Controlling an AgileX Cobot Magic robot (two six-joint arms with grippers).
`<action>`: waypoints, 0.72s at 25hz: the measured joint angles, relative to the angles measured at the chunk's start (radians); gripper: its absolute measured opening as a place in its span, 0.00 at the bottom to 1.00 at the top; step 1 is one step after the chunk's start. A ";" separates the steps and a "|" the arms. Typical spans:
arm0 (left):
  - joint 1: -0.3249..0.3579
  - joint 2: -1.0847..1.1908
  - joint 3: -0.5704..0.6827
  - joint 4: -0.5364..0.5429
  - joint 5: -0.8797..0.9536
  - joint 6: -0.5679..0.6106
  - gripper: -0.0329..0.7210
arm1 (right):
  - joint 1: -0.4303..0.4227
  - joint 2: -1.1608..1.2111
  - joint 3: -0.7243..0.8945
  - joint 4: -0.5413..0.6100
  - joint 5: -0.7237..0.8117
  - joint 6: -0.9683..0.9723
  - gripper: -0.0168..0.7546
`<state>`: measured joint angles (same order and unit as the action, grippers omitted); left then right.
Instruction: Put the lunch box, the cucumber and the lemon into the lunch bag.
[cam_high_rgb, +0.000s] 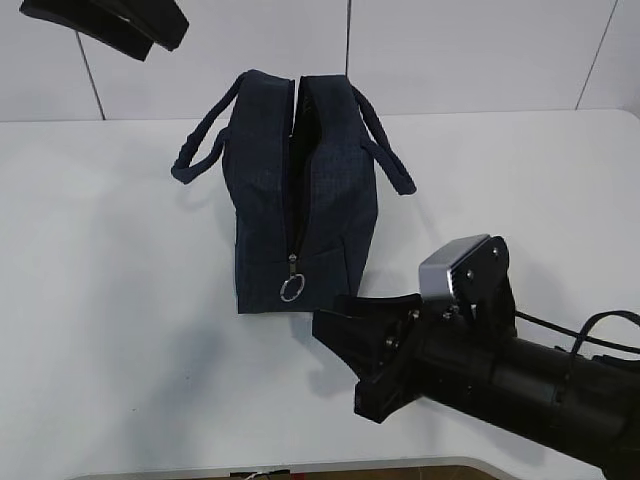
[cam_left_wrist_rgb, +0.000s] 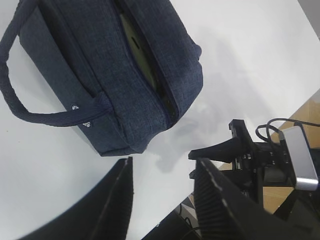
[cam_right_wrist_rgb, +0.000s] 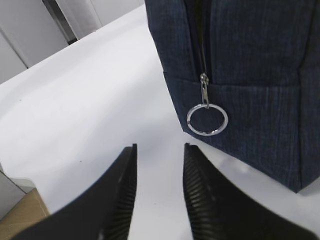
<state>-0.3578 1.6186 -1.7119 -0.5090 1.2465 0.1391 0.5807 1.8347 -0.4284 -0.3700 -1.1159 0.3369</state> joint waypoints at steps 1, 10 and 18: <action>0.000 0.000 0.000 0.000 0.000 -0.002 0.43 | 0.000 0.007 -0.002 0.000 0.000 0.000 0.37; 0.000 0.000 0.000 0.000 0.000 -0.002 0.43 | 0.000 0.097 -0.080 0.000 -0.002 0.000 0.58; 0.000 0.000 0.000 0.000 0.002 -0.002 0.43 | 0.000 0.165 -0.158 -0.002 0.003 0.000 0.59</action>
<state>-0.3578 1.6186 -1.7119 -0.5090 1.2482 0.1373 0.5807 1.9999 -0.5862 -0.3718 -1.1128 0.3369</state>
